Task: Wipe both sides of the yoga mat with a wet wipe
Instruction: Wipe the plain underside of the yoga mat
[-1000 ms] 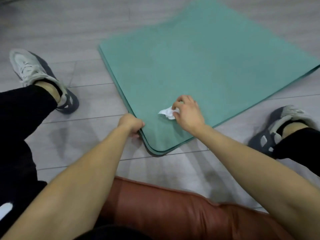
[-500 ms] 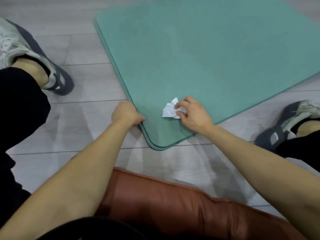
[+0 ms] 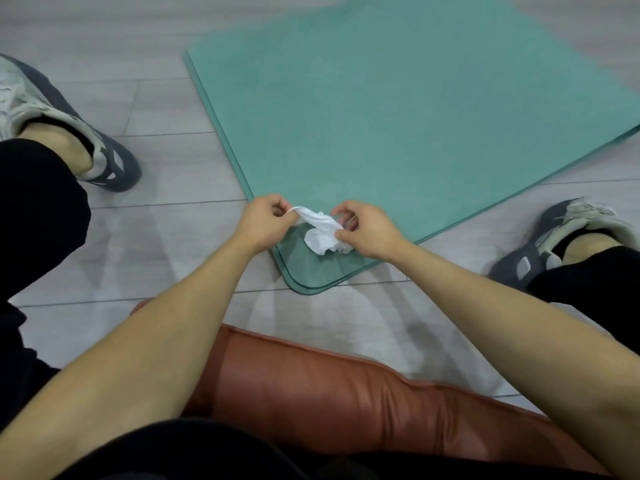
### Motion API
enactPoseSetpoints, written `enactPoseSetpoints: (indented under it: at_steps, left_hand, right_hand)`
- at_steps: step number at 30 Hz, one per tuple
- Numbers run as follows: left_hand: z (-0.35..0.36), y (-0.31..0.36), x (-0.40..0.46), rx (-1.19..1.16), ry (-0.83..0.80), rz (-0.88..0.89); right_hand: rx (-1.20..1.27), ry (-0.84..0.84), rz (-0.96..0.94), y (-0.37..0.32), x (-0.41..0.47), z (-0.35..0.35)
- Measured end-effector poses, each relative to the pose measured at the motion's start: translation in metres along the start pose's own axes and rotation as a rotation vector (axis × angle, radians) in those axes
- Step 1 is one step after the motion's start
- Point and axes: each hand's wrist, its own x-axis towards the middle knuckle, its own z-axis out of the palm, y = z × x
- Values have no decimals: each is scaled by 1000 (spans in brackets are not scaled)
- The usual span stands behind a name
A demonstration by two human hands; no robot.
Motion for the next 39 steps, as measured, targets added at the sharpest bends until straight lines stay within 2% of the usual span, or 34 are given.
enactPoseSetpoints:
  at_steps: [4,6,9,11,13,16,18,19,23,27,30,33,35,39]
  left_hand:
    - [4,1,-3,-44,138,-76]
    - [7,-2,0,-15,142,-64]
    - [4,-2,10,64,61,-6]
    - [-1,0,16,95,-9,16]
    - [-3,3,18,88,-85,25]
    - [-1,12,15,-57,-214,24]
    - [6,17,13,-171,-362,49]
    - [10,18,13,-202,-382,57]
    - [18,11,19,-223,-111,31]
    - [4,15,19,-324,4,-40]
    - [-4,20,17,-428,-29,-80]
    - [-5,20,14,-305,-10,-69]
    - [-6,19,12,-208,3,-41]
    - [-5,15,13,-99,-70,38]
  right_hand:
    - [-120,78,-10,0,-4,7]
    - [-125,157,-62,-1,-10,8]
    - [-248,107,-220,0,-19,14]
    - [-329,68,-252,5,-23,23]
    - [-269,142,-180,10,-21,30]
    - [-99,259,-1,4,-12,23]
    - [-42,318,51,-1,-5,13]
    - [-43,328,58,-3,-2,8]
    - [-6,242,60,-10,7,-4]
    - [42,160,97,-9,12,-5]
    - [27,139,101,-9,8,-8]
    - [43,141,119,-10,5,-14]
    - [140,183,167,-11,8,-17]
    - [396,203,219,-18,11,-18]
